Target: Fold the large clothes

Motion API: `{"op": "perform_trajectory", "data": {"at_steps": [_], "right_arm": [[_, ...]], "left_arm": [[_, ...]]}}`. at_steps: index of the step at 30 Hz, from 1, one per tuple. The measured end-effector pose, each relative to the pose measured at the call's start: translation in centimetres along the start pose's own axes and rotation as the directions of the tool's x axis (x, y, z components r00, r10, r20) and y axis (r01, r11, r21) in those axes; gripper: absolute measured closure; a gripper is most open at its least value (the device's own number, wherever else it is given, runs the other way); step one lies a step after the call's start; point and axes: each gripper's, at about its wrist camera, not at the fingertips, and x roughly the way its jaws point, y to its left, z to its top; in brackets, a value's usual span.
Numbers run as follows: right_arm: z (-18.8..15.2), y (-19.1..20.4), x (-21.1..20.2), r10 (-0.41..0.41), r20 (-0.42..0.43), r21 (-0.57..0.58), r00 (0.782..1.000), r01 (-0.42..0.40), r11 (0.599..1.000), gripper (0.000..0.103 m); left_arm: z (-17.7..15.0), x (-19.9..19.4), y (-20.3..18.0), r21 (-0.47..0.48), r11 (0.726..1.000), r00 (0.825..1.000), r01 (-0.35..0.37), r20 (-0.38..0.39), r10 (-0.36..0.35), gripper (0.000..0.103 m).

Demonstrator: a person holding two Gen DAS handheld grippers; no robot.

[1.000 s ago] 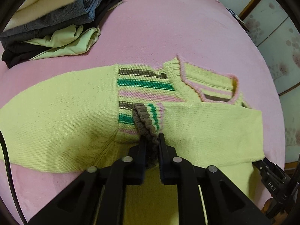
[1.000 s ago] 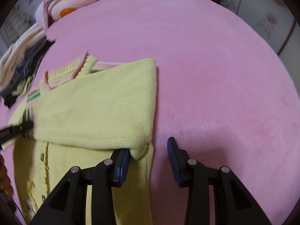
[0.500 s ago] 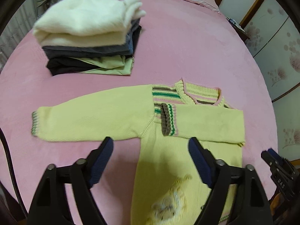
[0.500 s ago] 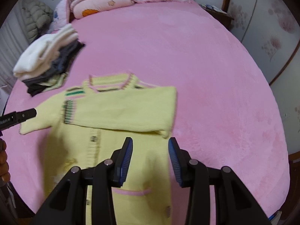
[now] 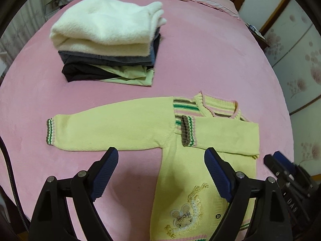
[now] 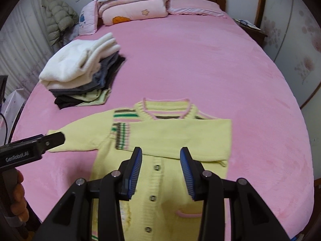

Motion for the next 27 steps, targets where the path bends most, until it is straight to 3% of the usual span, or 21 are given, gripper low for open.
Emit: {"op": "perform_trajectory", "data": {"at_steps": [7,12,16,19,22,24,26,27], "right_arm": [[0.3,5.1,2.3,0.062,-0.033,-0.037,0.998,-0.063,0.997,0.064],[0.1,8.8,4.9,0.087,-0.07,-0.052,0.994,-0.091,0.994,0.064],[-0.1,11.1,6.9,0.085,-0.098,-0.066,0.992,-0.092,0.994,0.064],[-0.4,12.5,8.2,0.079,-0.116,-0.076,0.99,-0.088,0.993,0.064],[-0.4,13.6,9.3,0.08,-0.134,-0.072,0.988,-0.091,0.993,0.064],[-0.4,14.2,9.8,0.079,-0.14,-0.07,0.987,-0.09,0.994,0.064],[-0.5,14.6,10.4,0.079,-0.146,-0.065,0.986,-0.089,0.994,0.064],[-0.5,14.8,10.6,0.077,-0.149,-0.062,0.986,-0.087,0.994,0.064]], "left_arm": [[-0.6,1.6,6.0,-0.11,0.994,0.999,-0.011,-0.04,0.006,0.016],[-2.6,4.4,13.1,-0.263,0.964,0.996,-0.033,-0.091,0.01,0.016],[-4.0,6.8,18.6,-0.415,0.91,0.996,0.006,-0.078,-0.042,0.016],[-4.8,8.7,22.1,-0.526,0.849,0.994,0.055,-0.052,-0.097,0.016],[-5.2,10.2,24.1,-0.585,0.804,0.991,0.103,-0.012,-0.136,0.018],[-4.8,10.9,24.6,-0.592,0.796,0.99,0.122,0.017,-0.139,0.018],[-4.2,11.1,24.8,-0.595,0.794,0.991,0.128,0.048,-0.124,0.027],[-3.8,11.1,24.8,-0.593,0.794,0.991,0.134,0.059,-0.123,0.046]]}}
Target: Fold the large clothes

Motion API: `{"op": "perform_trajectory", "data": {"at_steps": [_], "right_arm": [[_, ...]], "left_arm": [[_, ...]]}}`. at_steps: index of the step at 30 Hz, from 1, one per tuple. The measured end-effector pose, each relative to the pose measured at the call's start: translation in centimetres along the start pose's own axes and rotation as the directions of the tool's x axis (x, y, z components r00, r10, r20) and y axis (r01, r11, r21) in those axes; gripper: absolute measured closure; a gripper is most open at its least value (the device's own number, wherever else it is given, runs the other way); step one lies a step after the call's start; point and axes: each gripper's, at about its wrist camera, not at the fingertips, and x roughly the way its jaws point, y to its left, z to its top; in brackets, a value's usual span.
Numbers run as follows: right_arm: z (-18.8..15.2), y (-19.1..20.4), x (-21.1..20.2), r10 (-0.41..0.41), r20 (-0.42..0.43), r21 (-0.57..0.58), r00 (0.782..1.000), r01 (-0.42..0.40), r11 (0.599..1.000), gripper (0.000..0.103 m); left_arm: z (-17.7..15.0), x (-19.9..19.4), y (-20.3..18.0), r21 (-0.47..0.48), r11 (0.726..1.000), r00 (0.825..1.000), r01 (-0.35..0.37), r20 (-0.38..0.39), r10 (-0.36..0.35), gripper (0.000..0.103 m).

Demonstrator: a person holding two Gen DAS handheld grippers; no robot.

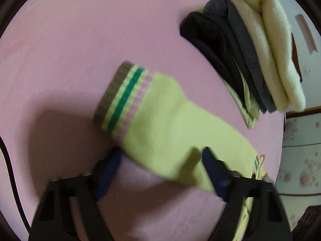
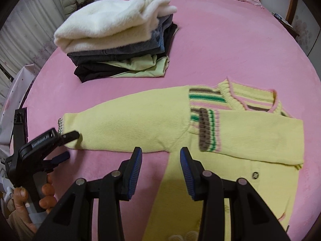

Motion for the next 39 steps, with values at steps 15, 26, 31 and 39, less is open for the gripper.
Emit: {"op": "perform_trajectory", "data": {"at_steps": [15,26,31,39], "right_arm": [[-2.0,-6.0,-2.8,-0.024,0.044,0.128,0.999,0.018,0.992,0.064],[-6.5,-19.4,-6.6,-0.181,0.056,0.248,0.982,0.162,0.955,0.063],[-7.1,-21.9,-6.1,-0.128,0.049,0.261,0.991,0.111,0.959,0.063],[-2.5,-21.1,-2.9,0.063,0.092,0.214,0.994,-0.081,0.973,0.064]], "left_arm": [[-5.4,-6.9,-19.9,0.501,0.863,0.975,0.066,0.152,-0.163,0.094],[-18.8,2.2,-30.3,0.721,0.686,0.994,0.098,-0.041,-0.099,0.024],[-17.4,2.5,-25.3,0.643,0.766,1.0,-0.003,0.002,0.002,0.024],[-14.1,5.0,-17.9,0.488,0.861,0.988,-0.142,0.022,0.15,0.024]]}}
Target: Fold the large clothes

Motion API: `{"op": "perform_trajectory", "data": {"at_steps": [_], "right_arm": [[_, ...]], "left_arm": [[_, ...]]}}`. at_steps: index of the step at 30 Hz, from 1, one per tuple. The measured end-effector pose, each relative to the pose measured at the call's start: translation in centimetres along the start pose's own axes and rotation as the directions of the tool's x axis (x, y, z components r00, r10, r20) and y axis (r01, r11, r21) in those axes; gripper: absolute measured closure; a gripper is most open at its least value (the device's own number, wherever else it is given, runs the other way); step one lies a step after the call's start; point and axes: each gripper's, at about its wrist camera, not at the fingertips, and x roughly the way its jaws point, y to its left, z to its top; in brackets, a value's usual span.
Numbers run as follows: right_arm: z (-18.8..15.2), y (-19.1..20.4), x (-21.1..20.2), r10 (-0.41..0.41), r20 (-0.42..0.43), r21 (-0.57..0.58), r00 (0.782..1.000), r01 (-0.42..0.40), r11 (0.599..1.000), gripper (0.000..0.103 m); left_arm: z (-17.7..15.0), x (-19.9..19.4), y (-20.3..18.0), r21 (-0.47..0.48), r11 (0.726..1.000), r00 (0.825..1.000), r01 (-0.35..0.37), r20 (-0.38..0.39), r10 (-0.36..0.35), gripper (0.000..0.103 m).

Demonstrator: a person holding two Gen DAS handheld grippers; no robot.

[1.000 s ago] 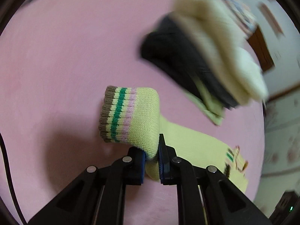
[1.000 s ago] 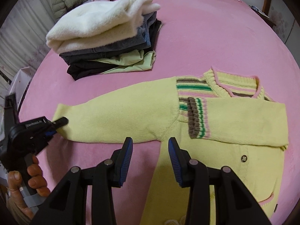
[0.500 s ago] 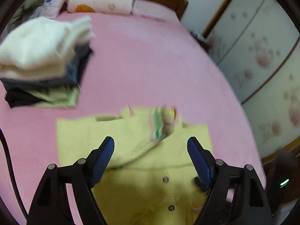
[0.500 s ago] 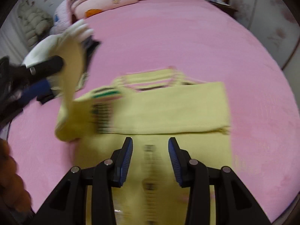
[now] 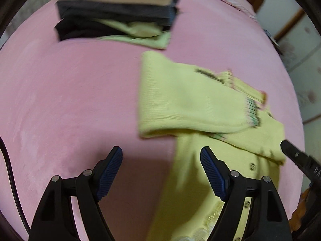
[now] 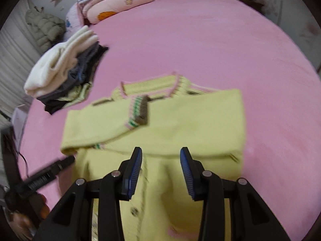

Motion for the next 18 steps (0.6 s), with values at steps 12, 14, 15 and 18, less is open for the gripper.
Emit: {"op": "perform_trajectory", "data": {"at_steps": [12,14,15,18], "right_arm": [[4.3,1.7,8.5,0.054,-0.093,-0.014,0.994,-0.056,0.998,0.092],[4.5,2.3,7.9,0.038,-0.075,-0.055,0.996,-0.042,0.998,0.097],[4.5,2.4,7.0,0.041,-0.054,-0.063,0.998,-0.045,0.997,0.098],[4.4,1.9,2.2,0.017,0.061,-0.059,0.998,-0.013,0.998,0.098]], "left_arm": [[1.4,2.5,-0.8,0.037,0.999,0.999,-0.037,0.035,0.036,0.024],[1.7,2.3,-0.8,0.033,0.999,0.999,-0.032,0.033,0.031,0.024],[1.9,2.2,-0.8,0.03,0.999,0.999,-0.03,0.032,0.029,0.024],[1.9,1.9,-0.7,0.022,1.0,0.999,-0.013,0.035,0.012,0.024]]}}
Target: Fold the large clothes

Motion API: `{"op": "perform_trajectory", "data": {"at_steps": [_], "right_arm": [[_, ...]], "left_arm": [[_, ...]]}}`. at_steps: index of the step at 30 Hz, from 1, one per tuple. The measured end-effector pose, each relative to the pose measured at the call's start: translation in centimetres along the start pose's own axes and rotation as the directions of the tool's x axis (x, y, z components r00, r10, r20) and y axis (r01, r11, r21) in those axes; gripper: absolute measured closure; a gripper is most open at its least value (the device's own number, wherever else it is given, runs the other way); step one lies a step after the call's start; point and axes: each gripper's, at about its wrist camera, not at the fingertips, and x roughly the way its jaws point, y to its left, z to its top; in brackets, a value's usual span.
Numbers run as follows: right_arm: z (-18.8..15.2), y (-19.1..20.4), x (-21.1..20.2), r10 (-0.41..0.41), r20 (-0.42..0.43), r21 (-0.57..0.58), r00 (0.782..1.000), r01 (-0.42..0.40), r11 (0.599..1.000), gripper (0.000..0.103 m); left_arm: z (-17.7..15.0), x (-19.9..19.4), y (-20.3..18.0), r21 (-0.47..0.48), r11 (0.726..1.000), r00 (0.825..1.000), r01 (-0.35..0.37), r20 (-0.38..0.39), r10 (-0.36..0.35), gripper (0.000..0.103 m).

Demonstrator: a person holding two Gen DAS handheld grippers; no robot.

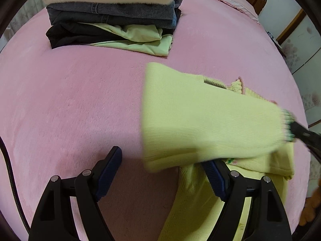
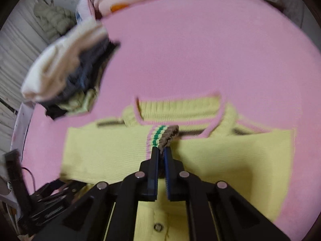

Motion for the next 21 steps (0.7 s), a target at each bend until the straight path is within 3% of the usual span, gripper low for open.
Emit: {"op": "perform_trajectory", "data": {"at_steps": [3,6,8,11,17,21], "right_arm": [[-0.7,-1.6,-4.0,-0.096,0.088,0.006,0.992,0.096,0.995,0.098],[-2.3,-3.9,-4.1,-0.182,0.057,0.024,0.982,0.181,0.983,0.098],[-3.6,-5.8,-2.2,-0.17,-0.024,0.065,0.985,0.171,0.983,0.098],[-5.1,-6.6,-0.2,-0.193,-0.081,0.076,0.978,0.199,0.977,0.096],[-5.6,-7.0,-0.1,-0.184,-0.049,0.122,0.982,0.189,0.974,0.096],[-5.5,-7.0,-0.7,-0.208,-0.033,0.095,0.978,0.21,0.973,0.097]], "left_arm": [[0.3,-0.2,-0.2,0.012,1.0,1.0,0.012,-0.005,-0.012,0.024],[0.4,0.3,-1.0,0.035,0.999,1.0,0.001,-0.006,-0.001,0.024],[0.2,0.2,-1.0,0.045,0.999,1.0,-0.01,-0.006,0.01,0.024],[0.3,0.2,-1.1,0.049,0.998,1.0,-0.025,-0.005,0.025,0.024],[0.6,-0.4,-1.1,0.104,0.992,0.997,-0.071,-0.016,0.073,0.024],[0.4,-0.9,-1.1,0.16,0.983,0.996,-0.087,-0.02,0.091,0.024]]}}
